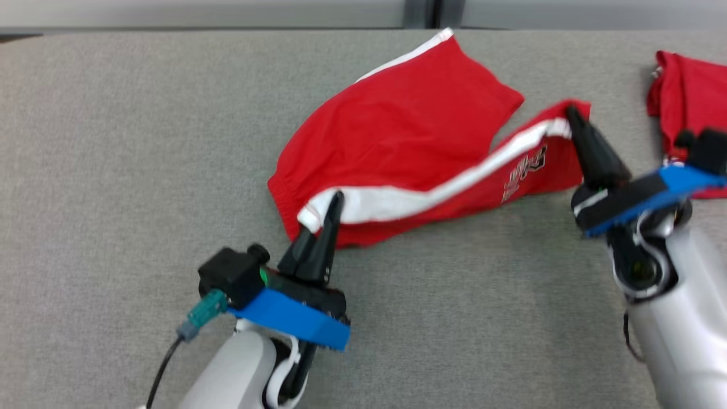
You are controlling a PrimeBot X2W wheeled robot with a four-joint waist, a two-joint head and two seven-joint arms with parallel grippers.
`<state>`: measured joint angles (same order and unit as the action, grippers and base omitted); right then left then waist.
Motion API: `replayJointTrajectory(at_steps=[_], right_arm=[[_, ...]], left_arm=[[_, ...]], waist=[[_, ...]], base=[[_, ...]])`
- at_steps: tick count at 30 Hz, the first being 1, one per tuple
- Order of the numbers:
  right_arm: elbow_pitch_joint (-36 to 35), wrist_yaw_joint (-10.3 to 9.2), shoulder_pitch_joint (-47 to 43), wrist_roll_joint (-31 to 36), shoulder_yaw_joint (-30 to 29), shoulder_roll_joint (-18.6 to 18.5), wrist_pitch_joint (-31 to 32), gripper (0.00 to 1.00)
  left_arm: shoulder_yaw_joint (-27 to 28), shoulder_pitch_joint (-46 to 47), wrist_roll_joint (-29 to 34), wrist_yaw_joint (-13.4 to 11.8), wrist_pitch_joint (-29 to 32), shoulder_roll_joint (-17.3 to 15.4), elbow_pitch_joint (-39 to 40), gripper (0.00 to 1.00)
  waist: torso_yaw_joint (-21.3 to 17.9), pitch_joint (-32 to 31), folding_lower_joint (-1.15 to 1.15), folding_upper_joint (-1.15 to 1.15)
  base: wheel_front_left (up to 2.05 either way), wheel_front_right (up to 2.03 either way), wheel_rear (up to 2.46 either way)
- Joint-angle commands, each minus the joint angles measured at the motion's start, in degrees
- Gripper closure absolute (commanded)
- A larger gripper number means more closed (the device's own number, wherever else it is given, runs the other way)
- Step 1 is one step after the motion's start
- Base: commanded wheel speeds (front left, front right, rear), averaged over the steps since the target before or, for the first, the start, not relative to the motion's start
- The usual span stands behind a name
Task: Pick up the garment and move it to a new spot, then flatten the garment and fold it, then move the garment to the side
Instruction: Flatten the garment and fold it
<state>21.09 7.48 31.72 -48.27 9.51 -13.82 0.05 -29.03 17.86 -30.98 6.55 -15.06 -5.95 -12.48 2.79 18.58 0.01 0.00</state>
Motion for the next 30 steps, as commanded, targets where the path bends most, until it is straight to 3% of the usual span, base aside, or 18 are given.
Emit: replayJointTrajectory(at_steps=[1,7,14,21,22,23,24,30], right_arm=[[1.60,0.03,2.90,0.92,-0.08,-0.38,0.85,1.00],[12.05,0.03,17.48,3.96,-0.12,-0.33,4.31,1.00],[24.33,0.02,31.05,7.45,0.86,1.03,3.15,1.00],[34.38,0.02,39.11,9.57,3.16,2.20,0.59,1.00],[35.55,0.02,39.72,9.87,3.58,2.39,0.29,0.66],[36.51,0.03,40.09,9.93,4.11,2.71,0.09,0.00],[37.23,0.03,40.27,10.18,4.74,2.83,-0.42,0.00],[38.86,0.02,37.95,9.64,8.78,1.32,-2.29,0.00]], left_arm=[[0.65,1.97,0.24,0.34,-0.12,0.27,-0.21,1.00],[3.02,7.89,-0.11,0.73,-0.12,2.02,-2.60,1.00],[4.33,14.25,-0.76,1.05,-0.13,2.92,-5.63,1.00],[4.66,18.20,-1.77,1.10,-0.13,3.09,-7.45,1.00],[4.52,18.43,-1.88,1.10,-0.13,3.09,-7.71,1.00],[4.37,18.72,-1.93,1.10,-0.13,3.10,-7.96,0.53],[4.31,18.92,-1.92,1.10,-0.13,3.10,-8.09,0.00],[5.19,16.10,-1.08,1.11,-0.13,3.06,-7.99,0.00]], waist=[[1.94,2.16,-0.01,0.00],[4.97,6.39,-0.01,0.00],[6.82,10.80,-0.01,0.00],[7.62,13.64,-0.01,0.00],[7.66,13.71,-0.01,0.00],[7.68,13.70,-0.01,0.00],[7.71,13.58,-0.01,0.00],[7.42,11.33,-0.01,0.00]], base=[[0.00,0.00,0.00],[0.00,0.00,0.00],[0.00,0.00,0.00],[0.00,0.00,0.00],[0.00,0.00,0.00],[0.00,0.00,0.00],[0.00,0.00,0.00],[0.00,0.00,0.00]])
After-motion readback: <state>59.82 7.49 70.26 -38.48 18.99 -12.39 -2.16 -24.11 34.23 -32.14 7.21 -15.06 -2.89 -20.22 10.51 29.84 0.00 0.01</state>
